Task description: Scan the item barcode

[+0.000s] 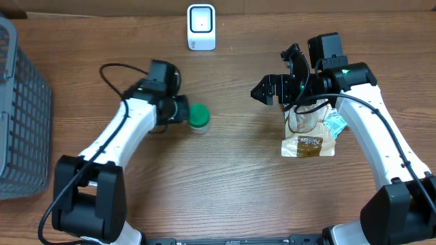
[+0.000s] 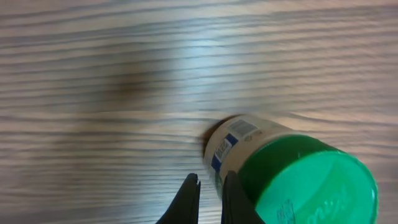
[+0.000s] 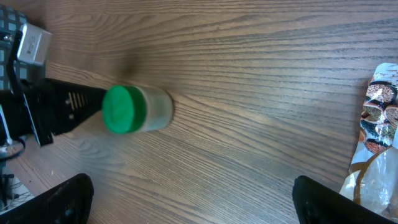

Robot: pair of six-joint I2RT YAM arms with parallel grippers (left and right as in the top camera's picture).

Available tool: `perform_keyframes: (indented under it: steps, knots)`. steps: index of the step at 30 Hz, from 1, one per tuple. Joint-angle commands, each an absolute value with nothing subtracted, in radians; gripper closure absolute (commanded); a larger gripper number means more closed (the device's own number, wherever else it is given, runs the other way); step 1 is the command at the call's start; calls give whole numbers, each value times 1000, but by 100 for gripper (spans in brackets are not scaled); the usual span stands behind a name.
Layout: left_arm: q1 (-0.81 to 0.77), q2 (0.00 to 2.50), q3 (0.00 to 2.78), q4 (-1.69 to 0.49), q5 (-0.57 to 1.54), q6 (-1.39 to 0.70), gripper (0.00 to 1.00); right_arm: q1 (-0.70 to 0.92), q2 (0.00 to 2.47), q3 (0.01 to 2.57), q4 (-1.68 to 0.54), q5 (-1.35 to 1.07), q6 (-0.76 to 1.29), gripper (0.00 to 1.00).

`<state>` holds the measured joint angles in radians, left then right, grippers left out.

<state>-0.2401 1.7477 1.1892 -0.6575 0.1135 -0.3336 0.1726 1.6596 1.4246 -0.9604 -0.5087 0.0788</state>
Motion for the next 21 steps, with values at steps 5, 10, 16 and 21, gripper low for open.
perform_keyframes:
  steps: [5, 10, 16, 21]
  knots:
    - [-200, 1746, 1246, -695, 128, -344, 96, 184, 1654, 1419, -942, -504, 154, 9]
    - [-73, 1746, 1455, -882, 88, -342, 93, 311, 1654, 1419, -832, -352, 297, 14]
    - [43, 1747, 1523, -925, 46, -337, 59, 579, 1734, 1419, -680, 38, 677, 0]
    - [66, 1747, 1521, -935, -17, -336, 36, 667, 1873, 1419, -599, 71, 866, 0]
